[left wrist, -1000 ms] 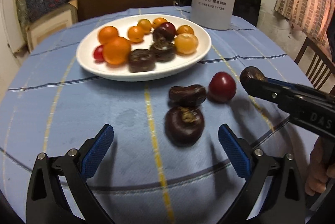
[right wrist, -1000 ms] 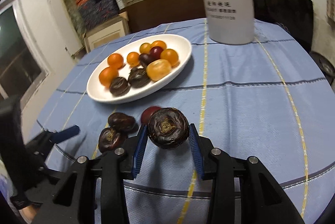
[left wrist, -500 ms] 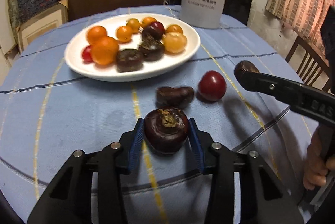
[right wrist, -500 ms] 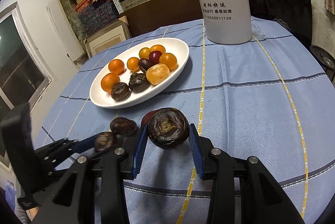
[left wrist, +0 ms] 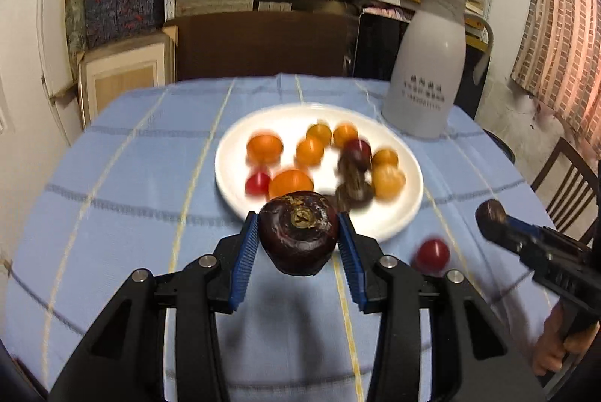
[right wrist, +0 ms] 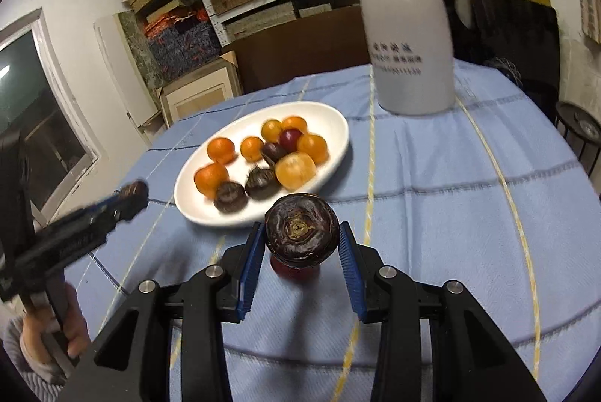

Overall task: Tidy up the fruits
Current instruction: 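Carry both dark brown fruits onto the white plate and release them, then withdraw both open tools from the plate toward the last two fruits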

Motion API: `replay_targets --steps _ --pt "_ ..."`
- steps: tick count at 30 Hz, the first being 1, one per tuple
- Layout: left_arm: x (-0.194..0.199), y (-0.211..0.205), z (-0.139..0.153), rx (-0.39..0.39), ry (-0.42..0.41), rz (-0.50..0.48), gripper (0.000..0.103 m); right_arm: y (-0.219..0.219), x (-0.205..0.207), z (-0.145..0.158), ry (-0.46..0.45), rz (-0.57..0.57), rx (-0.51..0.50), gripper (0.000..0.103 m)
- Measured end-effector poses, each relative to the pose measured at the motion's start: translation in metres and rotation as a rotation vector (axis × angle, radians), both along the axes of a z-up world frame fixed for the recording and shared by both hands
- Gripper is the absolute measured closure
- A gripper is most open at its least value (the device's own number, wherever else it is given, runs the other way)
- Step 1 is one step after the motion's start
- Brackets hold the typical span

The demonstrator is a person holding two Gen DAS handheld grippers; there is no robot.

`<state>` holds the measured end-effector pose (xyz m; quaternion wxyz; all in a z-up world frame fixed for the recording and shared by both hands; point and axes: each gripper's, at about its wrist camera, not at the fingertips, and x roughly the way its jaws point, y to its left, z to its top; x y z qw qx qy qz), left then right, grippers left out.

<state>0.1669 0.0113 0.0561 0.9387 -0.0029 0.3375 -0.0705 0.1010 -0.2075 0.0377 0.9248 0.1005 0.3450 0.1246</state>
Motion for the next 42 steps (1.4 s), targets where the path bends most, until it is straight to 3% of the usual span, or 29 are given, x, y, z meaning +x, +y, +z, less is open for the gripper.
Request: replay_targets --steps 6,13,19,21,23,25,34,36,42 --pt "0.051 -0.007 0.005 -0.029 -0.001 -0.015 0.062 0.027 0.049 0.028 -0.053 0.021 -0.011 0.063" --pt "0.105 -0.019 -0.026 -0.010 0.044 -0.029 0.062 0.036 0.105 0.015 -0.020 0.006 0.024 0.063" --pt "0.124 -0.027 -0.045 0.018 0.071 -0.043 0.061 0.041 0.128 -0.005 0.018 0.021 0.012 0.063" --pt "0.124 -0.029 -0.046 0.038 0.066 -0.043 0.056 0.044 0.132 -0.010 0.038 0.038 0.000 0.061" --pt "0.121 -0.029 -0.045 0.041 0.053 -0.034 0.038 0.042 0.132 -0.012 0.038 0.031 0.007 0.056" --pt "0.120 -0.026 -0.043 0.036 0.037 -0.019 0.034 0.039 0.129 -0.008 0.024 0.018 0.019 0.055" --pt "0.097 -0.004 -0.022 -0.007 0.011 0.047 0.031 0.024 0.104 0.028 -0.042 -0.007 0.063 0.052" --pt "0.083 -0.002 -0.017 -0.007 -0.005 0.053 0.030 0.022 0.088 0.038 -0.068 -0.011 0.062 0.044" --pt "0.021 -0.007 -0.015 0.045 -0.058 0.080 0.020 0.025 0.038 0.042 -0.107 0.011 0.009 0.040"
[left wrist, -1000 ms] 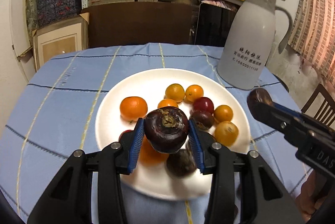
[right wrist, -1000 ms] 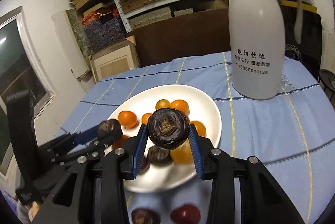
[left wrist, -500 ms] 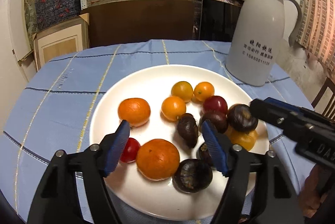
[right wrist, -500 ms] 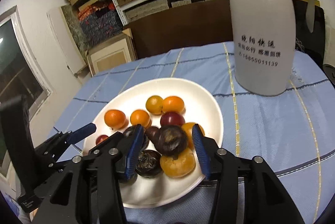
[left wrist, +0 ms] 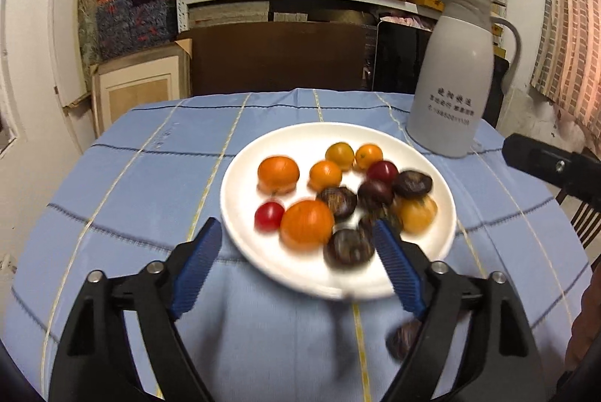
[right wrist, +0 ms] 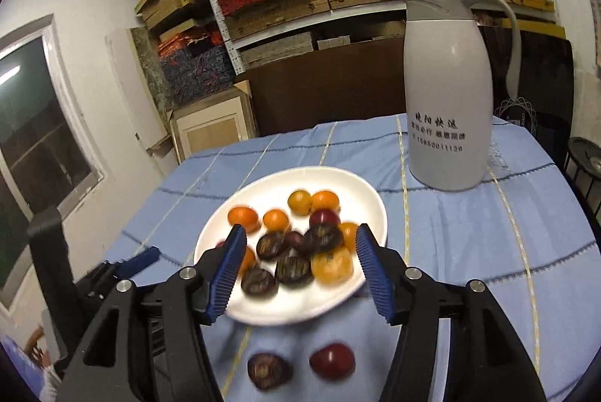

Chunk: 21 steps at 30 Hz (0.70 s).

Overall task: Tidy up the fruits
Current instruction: 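Withdraw both open tools from the plate toward the last two fruits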

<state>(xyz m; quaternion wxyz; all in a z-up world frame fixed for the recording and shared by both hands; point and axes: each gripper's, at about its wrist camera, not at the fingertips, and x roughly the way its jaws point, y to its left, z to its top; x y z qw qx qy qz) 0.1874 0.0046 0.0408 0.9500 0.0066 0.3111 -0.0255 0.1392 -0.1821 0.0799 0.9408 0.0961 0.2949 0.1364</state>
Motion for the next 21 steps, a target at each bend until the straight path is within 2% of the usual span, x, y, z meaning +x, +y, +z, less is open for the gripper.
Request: replay_targets --steps 3,5,10,13,17,21 --pt "-0.025 -0.001 -0.004 0.014 -0.015 0.017 0.018 -0.001 -0.020 -0.015 0.018 -0.002 -0.032 0.038" --pt "-0.041 -0.003 -0.007 0.034 -0.022 0.031 0.011 -0.005 -0.031 -0.032 0.041 -0.011 -0.051 0.038" --pt "-0.069 -0.005 -0.013 0.072 -0.027 0.049 0.008 -0.024 -0.046 -0.069 0.141 -0.051 -0.066 0.037" --pt "-0.077 -0.005 -0.013 0.079 -0.032 0.051 0.005 -0.032 -0.046 -0.072 0.158 -0.062 -0.036 0.036" --pt "-0.075 -0.003 -0.015 0.083 -0.023 0.054 0.005 -0.032 -0.046 -0.073 0.156 -0.075 -0.036 0.028" --pt "-0.074 -0.004 -0.016 0.086 -0.013 0.050 0.005 -0.030 -0.045 -0.075 0.164 -0.068 -0.040 0.027"
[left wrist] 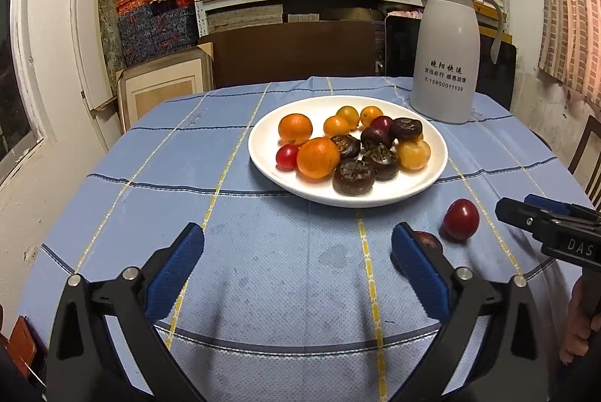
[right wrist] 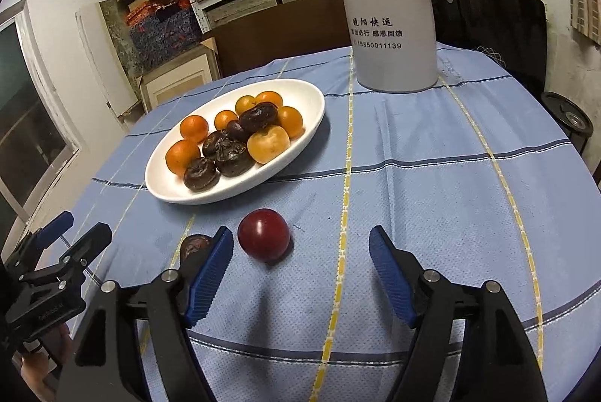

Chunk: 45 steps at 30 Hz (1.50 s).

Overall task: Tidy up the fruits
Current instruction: 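Withdraw both open tools from the plate toward the last two fruits, then grasp the last dark brown fruit with the left tool while the right tool grasps the red plum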

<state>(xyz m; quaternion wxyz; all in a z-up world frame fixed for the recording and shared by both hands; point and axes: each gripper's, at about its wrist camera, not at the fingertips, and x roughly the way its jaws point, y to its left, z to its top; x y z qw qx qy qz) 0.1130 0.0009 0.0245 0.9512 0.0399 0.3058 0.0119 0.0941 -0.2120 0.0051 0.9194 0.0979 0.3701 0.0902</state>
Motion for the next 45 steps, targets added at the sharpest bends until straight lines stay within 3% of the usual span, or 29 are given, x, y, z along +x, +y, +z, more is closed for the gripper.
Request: replay_targets --steps 29,32,38,41,45 --pt "0.003 -0.006 -0.003 0.063 0.015 0.006 0.005 0.009 0.004 -0.006 0.010 0.028 -0.042 0.023" --pt "0.007 0.009 -0.003 0.017 0.029 0.043 0.005 0.020 0.003 -0.010 0.016 0.070 -0.081 0.023" --pt "0.012 0.028 -0.005 -0.081 0.064 0.063 0.005 0.037 0.000 -0.010 -0.009 0.119 -0.150 0.032" --pt "0.012 0.024 -0.007 -0.071 0.072 0.053 0.005 0.036 0.007 -0.009 -0.021 0.090 -0.153 0.035" --pt "0.014 0.014 -0.011 -0.038 0.082 0.033 0.005 0.034 0.025 -0.016 0.032 0.097 -0.082 0.042"
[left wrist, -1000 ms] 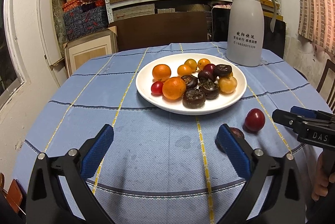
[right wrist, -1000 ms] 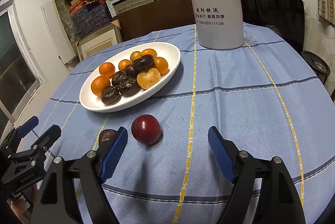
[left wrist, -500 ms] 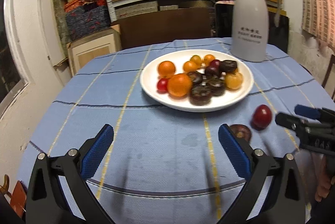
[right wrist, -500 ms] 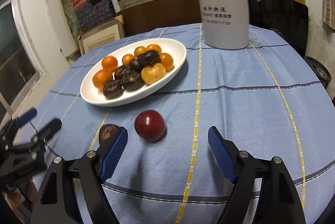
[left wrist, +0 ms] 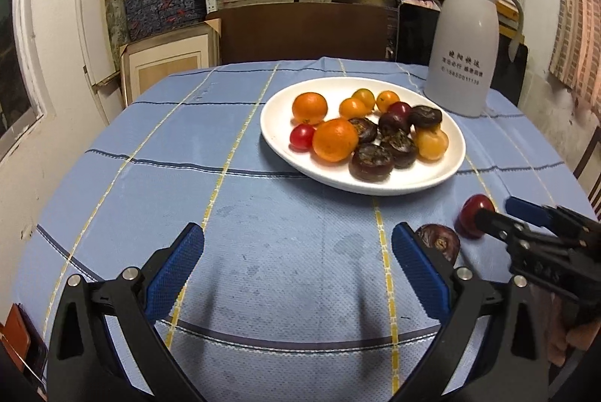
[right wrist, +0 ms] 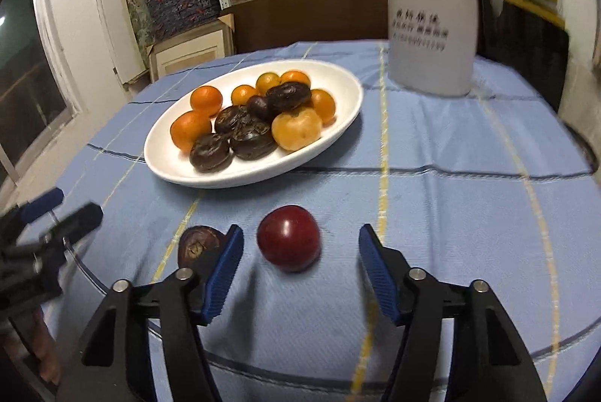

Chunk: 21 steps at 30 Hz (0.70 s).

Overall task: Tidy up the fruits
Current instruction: 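Grasp the last dark brown fruit with the left tool while the right tool grasps the red plum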

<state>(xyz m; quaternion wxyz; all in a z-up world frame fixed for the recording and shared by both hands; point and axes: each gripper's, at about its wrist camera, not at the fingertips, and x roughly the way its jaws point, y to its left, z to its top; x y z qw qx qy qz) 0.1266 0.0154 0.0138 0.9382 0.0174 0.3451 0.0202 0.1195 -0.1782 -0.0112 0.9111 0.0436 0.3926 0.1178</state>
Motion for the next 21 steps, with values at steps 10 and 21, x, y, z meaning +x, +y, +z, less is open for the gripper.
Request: replay_targets --steps 10,21 --pt "0.002 -0.033 -0.017 0.052 0.054 -0.122 0.005 -0.007 0.010 -0.009 0.080 0.000 0.084 0.064" --pt "0.025 -0.082 -0.027 0.001 0.116 -0.276 0.009 -0.056 0.009 0.008 0.057 -0.138 0.209 0.064"
